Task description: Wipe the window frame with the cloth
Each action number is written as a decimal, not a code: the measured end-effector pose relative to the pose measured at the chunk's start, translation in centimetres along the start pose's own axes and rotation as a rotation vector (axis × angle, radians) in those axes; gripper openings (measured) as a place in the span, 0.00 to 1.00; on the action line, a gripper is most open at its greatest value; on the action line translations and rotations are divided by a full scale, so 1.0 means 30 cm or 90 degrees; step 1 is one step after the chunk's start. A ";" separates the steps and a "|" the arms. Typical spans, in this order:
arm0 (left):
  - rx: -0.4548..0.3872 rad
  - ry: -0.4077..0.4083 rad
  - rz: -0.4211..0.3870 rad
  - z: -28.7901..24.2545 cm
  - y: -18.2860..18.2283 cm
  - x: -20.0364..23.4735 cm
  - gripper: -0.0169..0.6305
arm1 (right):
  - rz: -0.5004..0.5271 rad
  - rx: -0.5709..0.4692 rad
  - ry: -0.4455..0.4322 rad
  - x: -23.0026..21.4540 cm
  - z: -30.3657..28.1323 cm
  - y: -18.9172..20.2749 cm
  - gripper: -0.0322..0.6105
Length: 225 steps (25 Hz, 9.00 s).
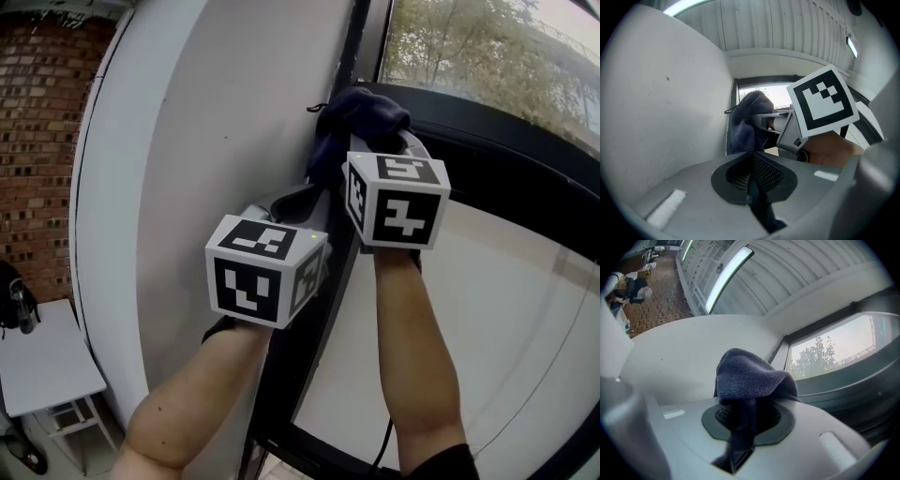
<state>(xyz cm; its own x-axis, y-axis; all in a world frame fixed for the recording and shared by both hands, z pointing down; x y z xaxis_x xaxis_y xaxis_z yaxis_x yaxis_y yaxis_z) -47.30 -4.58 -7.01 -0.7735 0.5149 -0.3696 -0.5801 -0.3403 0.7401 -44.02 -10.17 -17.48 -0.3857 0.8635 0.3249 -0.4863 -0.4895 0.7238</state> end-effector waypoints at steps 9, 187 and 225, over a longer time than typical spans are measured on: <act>0.007 0.012 -0.003 0.022 0.056 -0.041 0.02 | 0.016 0.013 0.049 -0.075 0.043 -0.007 0.14; -0.157 0.407 0.225 -0.250 -0.753 -2.076 0.02 | 0.178 0.104 0.400 -1.727 1.903 -0.666 0.14; -0.087 0.486 0.258 0.071 -0.334 -2.380 0.02 | 0.106 0.155 0.393 -1.528 2.270 -0.190 0.13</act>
<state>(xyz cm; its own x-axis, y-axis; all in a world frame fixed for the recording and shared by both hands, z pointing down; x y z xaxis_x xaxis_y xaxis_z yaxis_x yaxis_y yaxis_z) 14.29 -36.26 13.15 -0.8581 -0.3174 -0.4036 -0.2104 -0.4997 0.8403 29.82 -38.69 4.95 -0.8516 0.5164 0.0904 -0.2186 -0.5065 0.8340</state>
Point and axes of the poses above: the fingertips, and each gripper's own axes: z backward along the fingers, x to its left, y out of its underside, the point moved 4 cm from there along z, backward along the fingers, and after that the axes turned 14 degrees about -z, right-handed, at the moved point
